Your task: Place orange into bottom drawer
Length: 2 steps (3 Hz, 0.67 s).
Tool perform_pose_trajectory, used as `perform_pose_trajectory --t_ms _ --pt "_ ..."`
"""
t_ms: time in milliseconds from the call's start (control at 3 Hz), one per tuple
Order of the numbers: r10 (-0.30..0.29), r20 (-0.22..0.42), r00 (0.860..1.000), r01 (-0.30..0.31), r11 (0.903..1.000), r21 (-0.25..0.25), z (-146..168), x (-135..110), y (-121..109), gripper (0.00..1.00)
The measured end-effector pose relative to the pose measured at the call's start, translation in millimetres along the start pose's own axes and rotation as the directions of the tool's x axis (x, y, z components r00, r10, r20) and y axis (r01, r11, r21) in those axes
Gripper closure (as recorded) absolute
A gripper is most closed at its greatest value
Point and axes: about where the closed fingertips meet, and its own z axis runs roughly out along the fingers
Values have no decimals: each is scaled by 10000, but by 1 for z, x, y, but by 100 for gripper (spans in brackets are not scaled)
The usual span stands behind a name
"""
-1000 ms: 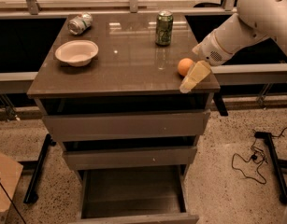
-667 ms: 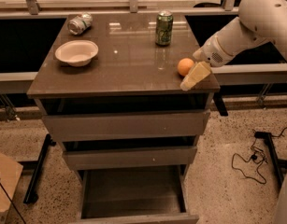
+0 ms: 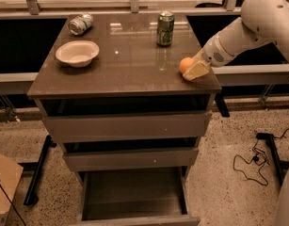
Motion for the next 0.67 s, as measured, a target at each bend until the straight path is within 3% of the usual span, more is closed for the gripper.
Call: perform_pose_trajectory --t_ms 333,667 --pt "-215 143 9997 215 9998 -4 -2 -9 3 86" --pt "-471 323 9984 472 9989 -30 -4 -22 10 100"
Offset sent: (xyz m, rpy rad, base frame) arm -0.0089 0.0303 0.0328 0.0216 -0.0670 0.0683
